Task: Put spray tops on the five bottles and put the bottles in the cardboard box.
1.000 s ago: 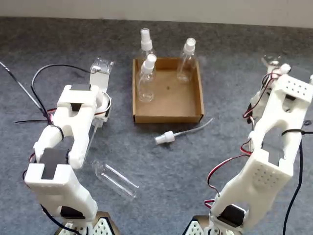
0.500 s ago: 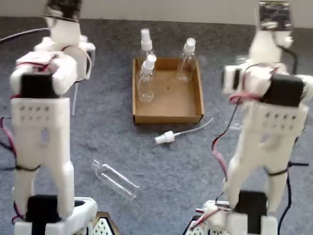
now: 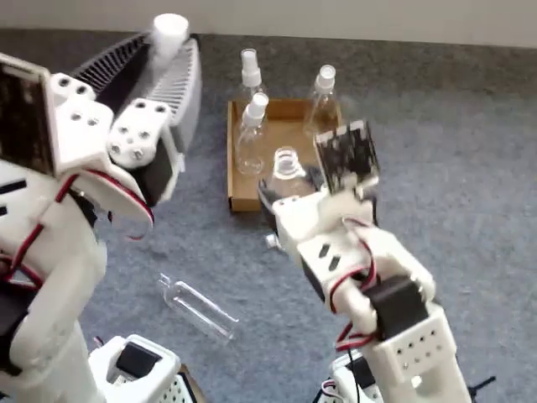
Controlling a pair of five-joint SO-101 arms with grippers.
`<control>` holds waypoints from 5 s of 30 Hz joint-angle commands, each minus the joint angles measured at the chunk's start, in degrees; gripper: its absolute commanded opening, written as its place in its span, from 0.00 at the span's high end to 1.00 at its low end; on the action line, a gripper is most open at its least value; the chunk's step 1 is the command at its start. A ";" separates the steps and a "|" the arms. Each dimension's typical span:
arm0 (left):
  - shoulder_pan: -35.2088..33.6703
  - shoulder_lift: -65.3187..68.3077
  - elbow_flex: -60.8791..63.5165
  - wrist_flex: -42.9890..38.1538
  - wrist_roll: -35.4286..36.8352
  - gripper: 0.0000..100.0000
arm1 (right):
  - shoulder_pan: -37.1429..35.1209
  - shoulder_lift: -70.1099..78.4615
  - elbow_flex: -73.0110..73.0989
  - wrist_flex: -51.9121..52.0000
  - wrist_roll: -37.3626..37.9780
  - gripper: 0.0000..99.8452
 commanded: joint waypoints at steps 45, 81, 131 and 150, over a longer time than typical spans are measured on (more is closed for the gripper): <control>16.22 18.77 8.22 13.98 2.90 0.99 | 2.24 -25.80 20.53 -8.13 -0.09 1.00; 14.29 -0.22 20.09 3.60 -7.12 0.87 | 2.24 -25.89 23.52 -8.22 -0.35 1.00; -3.65 6.02 2.42 16.09 -8.00 0.87 | 11.91 -25.36 23.08 -25.54 -0.09 1.00; -17.36 -30.46 60.97 -4.04 -9.14 0.87 | 18.07 22.37 12.88 -64.04 -0.26 1.00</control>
